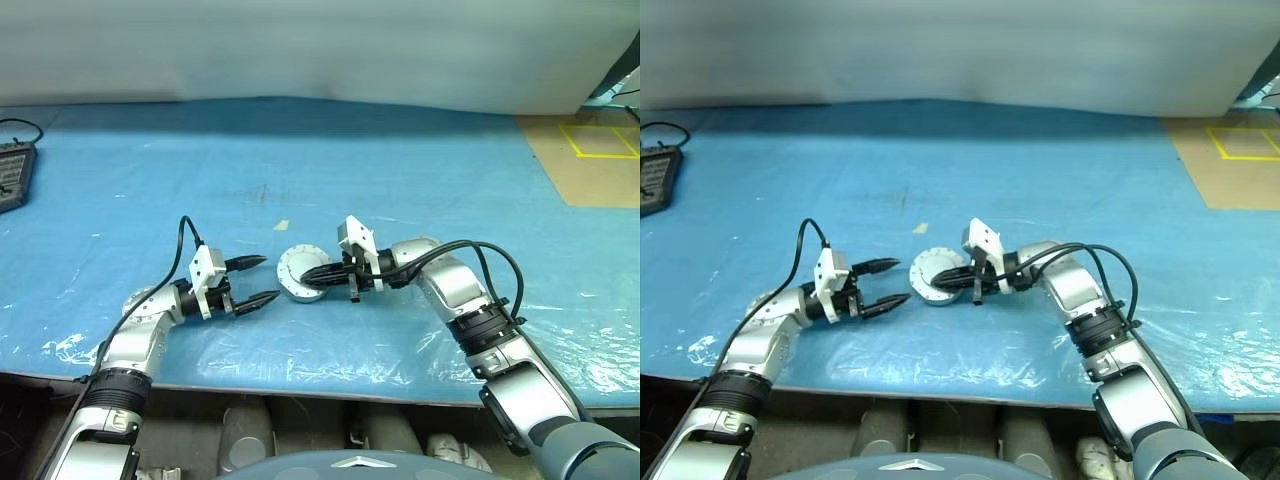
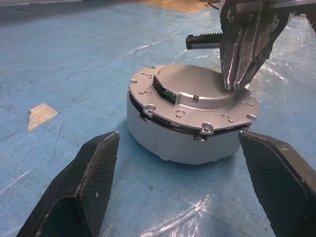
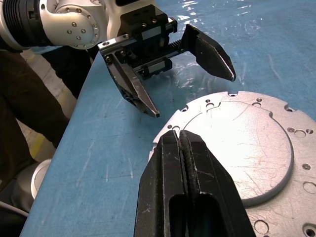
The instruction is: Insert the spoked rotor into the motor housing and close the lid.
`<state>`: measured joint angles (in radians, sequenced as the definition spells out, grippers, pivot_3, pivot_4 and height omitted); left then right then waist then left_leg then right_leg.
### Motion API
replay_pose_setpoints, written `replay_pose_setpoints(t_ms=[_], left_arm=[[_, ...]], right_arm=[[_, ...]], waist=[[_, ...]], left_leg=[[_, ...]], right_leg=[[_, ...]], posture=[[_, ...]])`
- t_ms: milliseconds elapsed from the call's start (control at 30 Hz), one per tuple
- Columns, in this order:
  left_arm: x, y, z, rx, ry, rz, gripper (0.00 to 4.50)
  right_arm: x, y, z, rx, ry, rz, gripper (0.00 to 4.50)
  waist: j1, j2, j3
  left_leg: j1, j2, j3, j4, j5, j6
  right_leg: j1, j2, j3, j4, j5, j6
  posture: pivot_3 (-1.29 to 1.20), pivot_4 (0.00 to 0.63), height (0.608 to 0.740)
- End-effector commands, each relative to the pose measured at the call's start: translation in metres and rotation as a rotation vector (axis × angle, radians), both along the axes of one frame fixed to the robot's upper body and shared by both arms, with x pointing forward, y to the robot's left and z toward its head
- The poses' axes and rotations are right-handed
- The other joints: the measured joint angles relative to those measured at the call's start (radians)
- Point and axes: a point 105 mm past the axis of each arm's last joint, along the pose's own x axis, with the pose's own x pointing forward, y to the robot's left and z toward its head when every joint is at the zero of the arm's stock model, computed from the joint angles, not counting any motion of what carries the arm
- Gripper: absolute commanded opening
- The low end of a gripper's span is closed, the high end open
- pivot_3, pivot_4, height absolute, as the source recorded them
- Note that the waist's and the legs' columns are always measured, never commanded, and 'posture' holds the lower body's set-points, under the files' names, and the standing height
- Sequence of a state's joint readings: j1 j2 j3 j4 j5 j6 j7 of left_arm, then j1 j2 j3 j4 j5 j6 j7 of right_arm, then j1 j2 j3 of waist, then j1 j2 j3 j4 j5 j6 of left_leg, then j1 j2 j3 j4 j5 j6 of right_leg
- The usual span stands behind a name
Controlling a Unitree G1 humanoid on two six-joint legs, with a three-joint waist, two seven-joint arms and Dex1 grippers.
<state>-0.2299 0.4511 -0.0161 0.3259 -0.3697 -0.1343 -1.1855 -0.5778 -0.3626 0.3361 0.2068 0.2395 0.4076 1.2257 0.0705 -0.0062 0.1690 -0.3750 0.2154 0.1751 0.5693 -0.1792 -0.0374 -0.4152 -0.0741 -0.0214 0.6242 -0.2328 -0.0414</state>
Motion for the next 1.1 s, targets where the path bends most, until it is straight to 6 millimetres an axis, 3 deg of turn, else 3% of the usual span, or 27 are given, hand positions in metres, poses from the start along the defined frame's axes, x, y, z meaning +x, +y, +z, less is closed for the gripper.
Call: replay_pose_setpoints(t_ms=[33, 200, 533, 633, 1000, 1100], left_arm=[[0.0, 0.001, 0.008, -0.006, -0.037, 0.001, 4.07], [0.001, 0.001, 0.009, -0.006, -0.038, 0.0, 4.07], [0.0, 0.003, 0.009, -0.006, -0.038, 0.008, 4.07], [0.0, 0.004, 0.009, -0.008, -0.038, 0.013, 4.07], [-0.002, 0.004, 0.007, -0.01, -0.031, 0.019, 4.07], [-0.004, 0.005, 0.007, -0.008, -0.028, 0.02, 4.07]], right_arm=[[-0.002, -0.006, -0.018, -0.058, 0.033, -0.011, 0.01], [0.004, -0.006, -0.017, -0.056, -0.011, -0.03, 0.01], [0.018, 0.0, 0.035, 0.131, -0.102, -0.068, 0.01], [0.019, 0.0, 0.042, 0.132, -0.136, -0.062, 0.62], [0.015, 0.007, 0.03, 0.072, -0.172, -0.034, 4.47], [0.017, 0.008, 0.024, 0.058, -0.178, -0.046, 4.47]], waist=[[0.0, 0.0, 0.0], [0.0, 0.0, 0.0], [0.0, 0.0, 0.0], [0.0, 0.0, 0.0], [-0.001, 0.0, 0.0], [-0.001, 0.0, 0.0]], left_leg=[[0.001, 0.0, 0.0, 0.0, 0.0, 0.0], [0.008, 0.001, 0.0, -0.001, 0.0, 0.0], [0.006, 0.0, 0.0, -0.003, 0.0, 0.0], [0.005, 0.0, 0.0, -0.004, 0.0, 0.0], [0.005, 0.0, 0.0, -0.004, 0.0, 0.0], [0.005, 0.0, 0.0, -0.005, 0.0, 0.0]], right_leg=[[0.001, 0.0, 0.0, 0.0, 0.0, 0.0], [0.008, 0.0, 0.0, -0.001, 0.0, 0.0], [0.006, 0.0, 0.0, -0.003, 0.0, 0.0], [0.005, 0.0, 0.0, -0.003, 0.0, 0.0], [0.005, 0.0, 0.0, -0.004, 0.0, 0.0], [0.005, 0.0, 0.0, -0.004, 0.0, 0.0]], posture=[[0.0, 0.15, 0.74], [0.0, 0.15, 0.74], [0.0, 0.15, 0.74], [0.0, 0.15, 0.74], [0.0, 0.15, 0.74], [0.0, 0.15, 0.74]])
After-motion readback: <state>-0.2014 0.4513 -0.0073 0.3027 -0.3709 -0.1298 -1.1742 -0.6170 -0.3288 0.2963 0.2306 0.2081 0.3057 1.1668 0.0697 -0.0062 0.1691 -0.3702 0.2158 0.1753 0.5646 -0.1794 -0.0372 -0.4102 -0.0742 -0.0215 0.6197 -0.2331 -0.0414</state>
